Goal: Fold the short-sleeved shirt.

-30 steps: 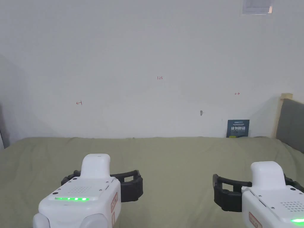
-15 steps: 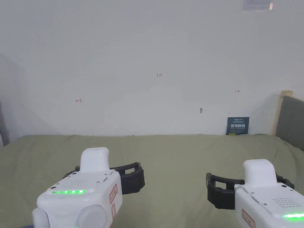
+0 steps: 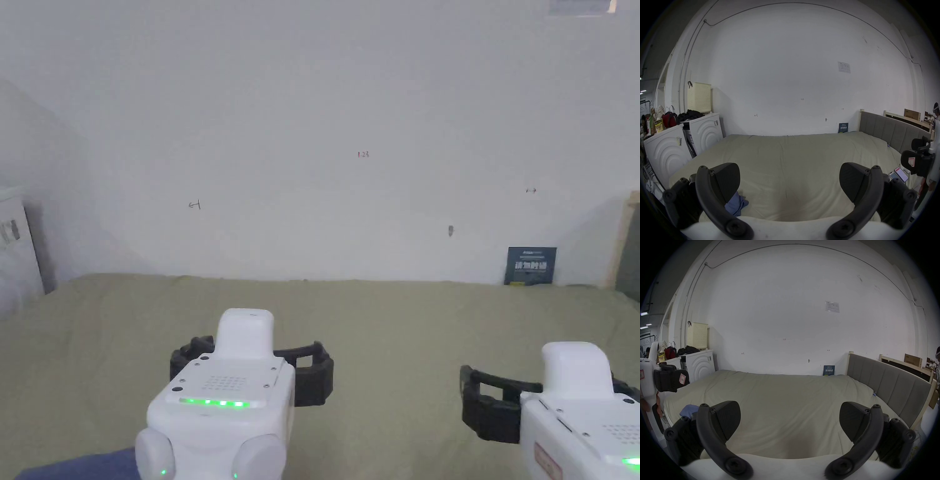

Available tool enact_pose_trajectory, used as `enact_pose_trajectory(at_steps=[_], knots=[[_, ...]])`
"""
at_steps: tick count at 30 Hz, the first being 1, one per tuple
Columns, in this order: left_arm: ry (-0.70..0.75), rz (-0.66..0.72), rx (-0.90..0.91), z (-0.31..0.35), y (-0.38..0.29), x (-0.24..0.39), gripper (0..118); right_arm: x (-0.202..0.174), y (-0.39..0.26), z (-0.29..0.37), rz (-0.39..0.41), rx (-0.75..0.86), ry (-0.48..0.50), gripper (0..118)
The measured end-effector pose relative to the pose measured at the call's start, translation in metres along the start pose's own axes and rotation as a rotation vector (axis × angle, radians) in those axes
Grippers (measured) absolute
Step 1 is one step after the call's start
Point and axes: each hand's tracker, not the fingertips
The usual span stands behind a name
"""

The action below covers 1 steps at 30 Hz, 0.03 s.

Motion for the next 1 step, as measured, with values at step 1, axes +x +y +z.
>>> enact_pose_trajectory(at_steps=[1], knots=[[-0.001, 0.002, 0.002, 0.0004, -0.0003, 0.0005, 118, -0.0001, -0.0002, 0.0001, 0.001, 0.001, 0.001, 118]])
